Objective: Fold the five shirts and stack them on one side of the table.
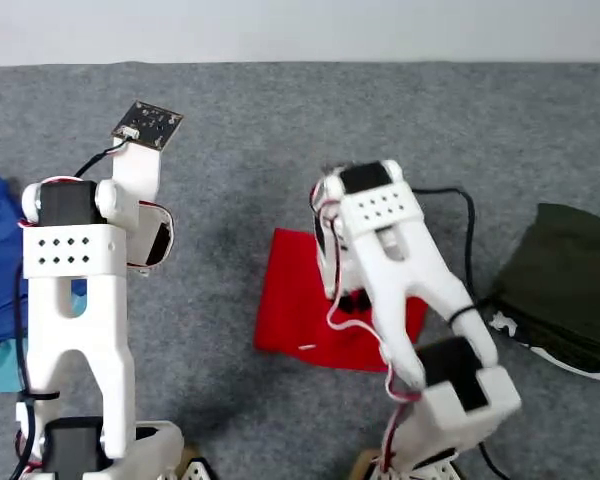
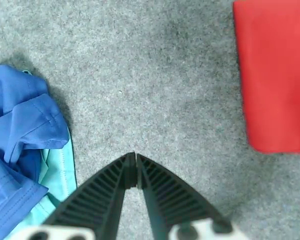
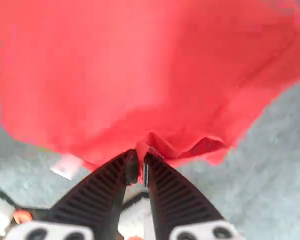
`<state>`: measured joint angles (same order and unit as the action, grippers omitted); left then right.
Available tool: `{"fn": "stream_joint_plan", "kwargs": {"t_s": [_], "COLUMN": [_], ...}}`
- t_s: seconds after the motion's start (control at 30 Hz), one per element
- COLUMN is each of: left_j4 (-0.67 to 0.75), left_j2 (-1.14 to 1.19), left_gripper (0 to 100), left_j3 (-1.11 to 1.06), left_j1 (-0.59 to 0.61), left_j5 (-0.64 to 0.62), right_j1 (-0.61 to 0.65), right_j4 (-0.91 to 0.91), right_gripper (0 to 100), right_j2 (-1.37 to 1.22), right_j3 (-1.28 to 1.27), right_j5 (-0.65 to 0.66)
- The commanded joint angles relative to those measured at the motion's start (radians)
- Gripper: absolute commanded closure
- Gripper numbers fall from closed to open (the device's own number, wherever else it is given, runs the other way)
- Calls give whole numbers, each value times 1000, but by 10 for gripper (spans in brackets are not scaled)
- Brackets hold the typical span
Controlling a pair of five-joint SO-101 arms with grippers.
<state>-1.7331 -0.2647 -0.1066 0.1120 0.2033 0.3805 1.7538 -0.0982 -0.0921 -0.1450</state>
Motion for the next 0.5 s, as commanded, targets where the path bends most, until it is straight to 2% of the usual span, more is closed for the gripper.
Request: {"fn": "stream_joint_plan", "kwargs": {"t_s": [0.0,0.13,0.3,0.47], "left_j4": [11,11,11,11], "left_j2": [-38,-38,-38,-38], "left_gripper": [995,995,995,995], "left_j3": [7,8,8,8], "left_j1": [-5,-5,-5,0], "left_j5": [29,49,51,69], "right_j1": [-41,-114,-197,-202], "right_j4": [1,-54,-51,25], "right_gripper": [989,957,806,797], "right_j2": [117,133,140,140], "right_j3": [-112,-169,-152,-17], "right_j5": [32,112,117,117]}}
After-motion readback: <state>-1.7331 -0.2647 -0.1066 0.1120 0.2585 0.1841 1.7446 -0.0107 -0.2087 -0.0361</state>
